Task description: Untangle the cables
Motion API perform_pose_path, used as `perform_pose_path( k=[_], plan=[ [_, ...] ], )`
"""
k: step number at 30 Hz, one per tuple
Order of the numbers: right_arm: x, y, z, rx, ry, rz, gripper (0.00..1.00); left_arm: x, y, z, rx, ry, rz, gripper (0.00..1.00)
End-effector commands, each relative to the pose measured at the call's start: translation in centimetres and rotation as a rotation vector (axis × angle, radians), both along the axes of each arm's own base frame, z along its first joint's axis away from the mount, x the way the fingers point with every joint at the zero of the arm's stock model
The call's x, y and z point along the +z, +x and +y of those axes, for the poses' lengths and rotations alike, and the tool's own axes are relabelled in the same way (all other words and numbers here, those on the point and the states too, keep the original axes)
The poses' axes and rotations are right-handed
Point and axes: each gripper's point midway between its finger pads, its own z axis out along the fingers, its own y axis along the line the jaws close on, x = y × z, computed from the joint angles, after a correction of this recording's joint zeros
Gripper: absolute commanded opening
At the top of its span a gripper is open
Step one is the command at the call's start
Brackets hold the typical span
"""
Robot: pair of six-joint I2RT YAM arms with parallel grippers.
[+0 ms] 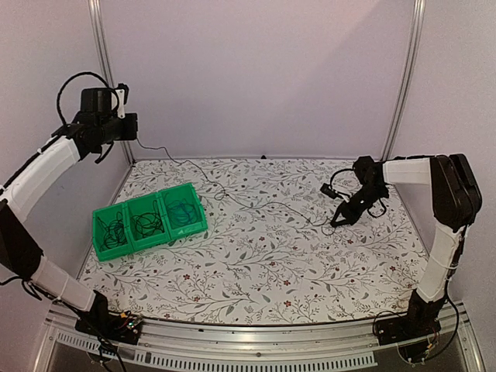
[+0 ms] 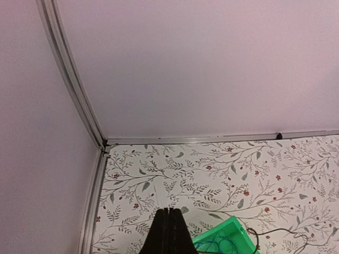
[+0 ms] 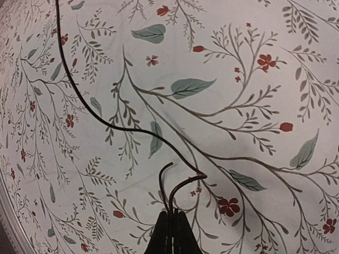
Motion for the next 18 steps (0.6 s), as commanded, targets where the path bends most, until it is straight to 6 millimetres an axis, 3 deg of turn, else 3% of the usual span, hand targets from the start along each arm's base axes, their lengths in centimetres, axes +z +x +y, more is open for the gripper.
perform_pose_path(
  k=[1,6,11,18],
  plan=[
    [-2.7,2.4,-6.4,-0.156,-0.120,-0.006,0.00,5.1,-2.1,5.4,0.158,0.190,-0.082,0.00],
    [-4.4,4.8,-14.3,-0.361,-0.239,0.002,0.00,6.3,-3.9,10.0,0.342,0.306,-0.076,0.00],
    [-4.7,7.0,-20.4,-0.566,-0.303,0.023,0.00,8.7,-5.8,13.9,0.504,0.348,-0.105,0.00],
    [-6.3,7.2,-25.9,-0.727,-0.394,0.062,0.00,11.0,-8.4,17.6,0.680,0.361,-0.129,0.00]
  ],
)
